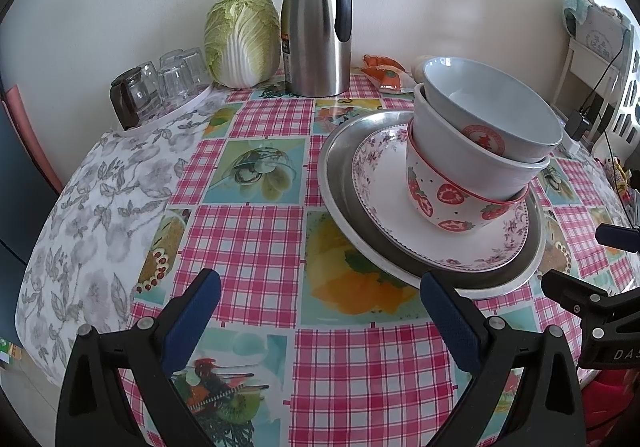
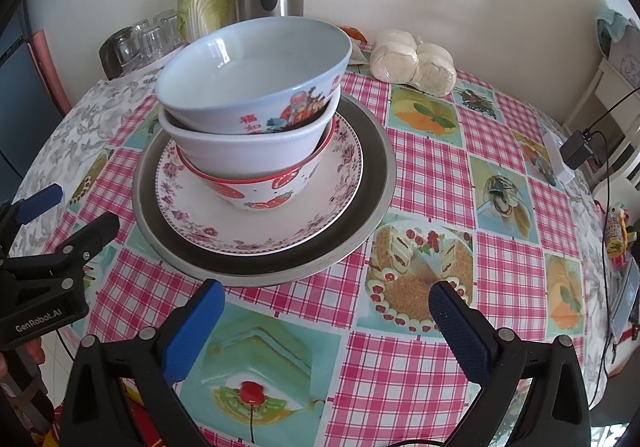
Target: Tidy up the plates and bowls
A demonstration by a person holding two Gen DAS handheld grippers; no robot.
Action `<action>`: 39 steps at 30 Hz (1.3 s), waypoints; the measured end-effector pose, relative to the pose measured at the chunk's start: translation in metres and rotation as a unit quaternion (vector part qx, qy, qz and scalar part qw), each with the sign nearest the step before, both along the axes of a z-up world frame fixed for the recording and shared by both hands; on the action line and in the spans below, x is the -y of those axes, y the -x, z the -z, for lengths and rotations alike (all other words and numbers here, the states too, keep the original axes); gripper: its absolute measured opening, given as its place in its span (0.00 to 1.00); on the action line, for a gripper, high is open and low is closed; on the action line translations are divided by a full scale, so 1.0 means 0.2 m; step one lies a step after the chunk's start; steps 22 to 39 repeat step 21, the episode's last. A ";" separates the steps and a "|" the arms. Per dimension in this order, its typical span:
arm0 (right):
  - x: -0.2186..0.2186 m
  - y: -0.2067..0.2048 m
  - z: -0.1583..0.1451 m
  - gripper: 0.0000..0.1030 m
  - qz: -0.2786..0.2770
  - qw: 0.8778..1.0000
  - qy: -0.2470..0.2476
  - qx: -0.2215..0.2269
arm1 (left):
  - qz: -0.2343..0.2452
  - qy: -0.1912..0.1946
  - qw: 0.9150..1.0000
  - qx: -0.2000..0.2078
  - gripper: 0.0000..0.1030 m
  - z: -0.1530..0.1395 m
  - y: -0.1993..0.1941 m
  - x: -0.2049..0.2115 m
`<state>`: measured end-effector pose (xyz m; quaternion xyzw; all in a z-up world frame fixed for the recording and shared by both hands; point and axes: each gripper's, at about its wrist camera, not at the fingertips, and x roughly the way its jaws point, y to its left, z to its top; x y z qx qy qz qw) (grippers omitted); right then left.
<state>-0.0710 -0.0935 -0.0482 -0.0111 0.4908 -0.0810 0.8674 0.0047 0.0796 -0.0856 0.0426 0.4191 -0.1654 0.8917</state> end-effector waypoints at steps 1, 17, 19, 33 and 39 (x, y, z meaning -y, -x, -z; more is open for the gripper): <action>0.00 0.00 0.00 1.00 0.000 1.000 0.000 0.000 | -0.001 0.000 1.000 0.000 0.97 0.00 0.00 0.00; 0.00 0.00 0.00 1.00 0.000 1.000 0.002 -0.002 | 0.004 0.017 1.000 0.003 0.97 -0.02 0.03 -0.02; 0.00 0.00 0.00 1.00 0.000 1.000 0.003 -0.002 | 0.004 0.017 1.000 0.005 0.97 -0.02 0.03 -0.02; 0.00 0.00 0.00 1.00 -0.001 1.000 0.003 -0.002 | 0.005 0.018 1.000 0.008 0.97 -0.03 0.03 -0.01; 0.00 0.00 0.00 1.00 -0.001 1.000 0.003 -0.002 | 0.005 0.018 1.000 0.008 0.97 -0.03 0.03 -0.01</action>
